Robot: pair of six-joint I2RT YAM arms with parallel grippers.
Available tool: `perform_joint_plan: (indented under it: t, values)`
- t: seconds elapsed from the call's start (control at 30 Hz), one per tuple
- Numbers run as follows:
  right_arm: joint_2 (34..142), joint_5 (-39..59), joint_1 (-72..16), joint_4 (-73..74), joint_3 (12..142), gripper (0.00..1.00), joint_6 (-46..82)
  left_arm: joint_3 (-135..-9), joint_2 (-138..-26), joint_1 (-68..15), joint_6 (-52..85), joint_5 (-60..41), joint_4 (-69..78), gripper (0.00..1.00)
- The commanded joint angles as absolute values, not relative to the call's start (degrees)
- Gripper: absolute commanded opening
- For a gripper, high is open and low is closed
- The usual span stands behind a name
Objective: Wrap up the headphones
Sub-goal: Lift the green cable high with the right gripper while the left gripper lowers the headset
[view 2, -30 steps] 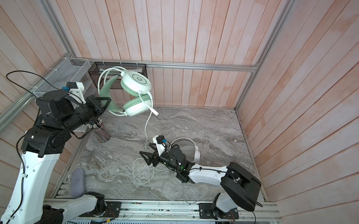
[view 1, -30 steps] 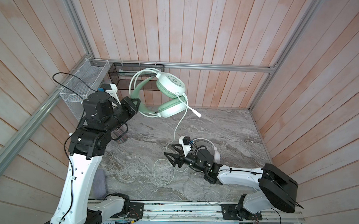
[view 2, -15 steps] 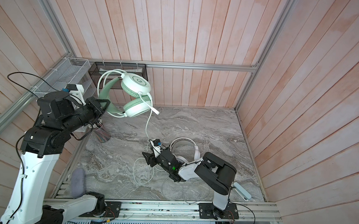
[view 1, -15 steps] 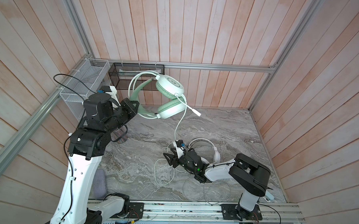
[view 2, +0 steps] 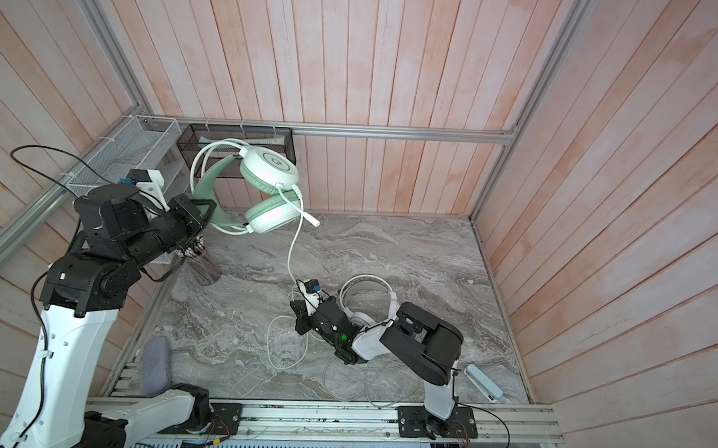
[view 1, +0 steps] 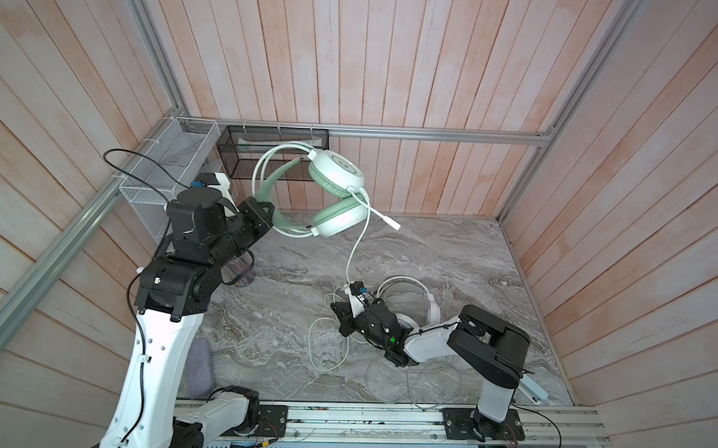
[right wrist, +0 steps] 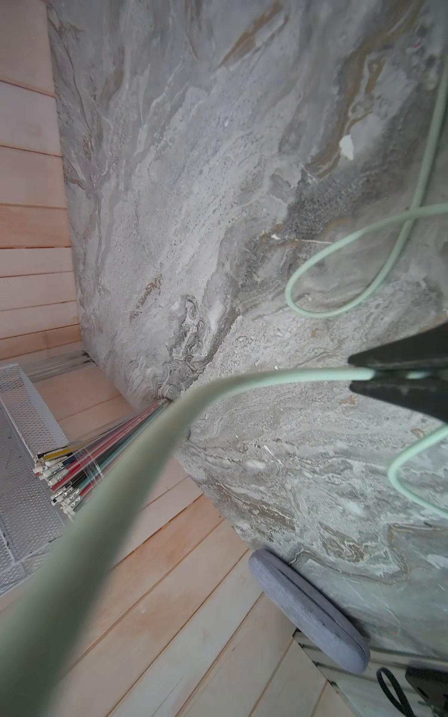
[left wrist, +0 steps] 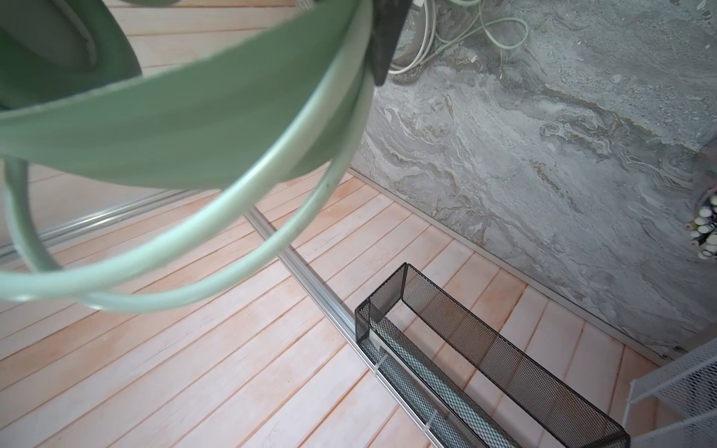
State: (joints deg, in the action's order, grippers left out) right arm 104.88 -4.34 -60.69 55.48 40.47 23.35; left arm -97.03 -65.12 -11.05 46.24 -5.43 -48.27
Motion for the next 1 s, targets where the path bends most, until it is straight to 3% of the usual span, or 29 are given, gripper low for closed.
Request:
perform_joint_plan:
  t: [0.0,0.3,0.5,0.8,0.97]
  values:
    - [97.6,-7.4,-64.3,48.8,38.6,0.00,19.5,-93.7,-64.3,-11.2,45.2,-0.8,-43.0,0.00]
    - [73.9,-21.3,-78.3,20.0,40.2,0.00,8.5,-75.0,-62.5,-11.8,35.7,13.9,-30.6,0.00]
    - [62.7,-20.5,-79.8,0.9,45.8,0.00,4.5,-65.9,-58.6,-15.5,27.5,22.6,-22.3,0.00]
    - [58.7,-28.9,-79.3,-22.9,64.4,0.00,-6.7,-49.6,-47.9,-22.4,13.5,24.9,-8.2,0.00]
    - [60.2,-29.4,-73.0,-30.7,75.3,0.00,-10.8,-45.4,-43.2,-22.8,11.1,24.3,-8.4,0.00]
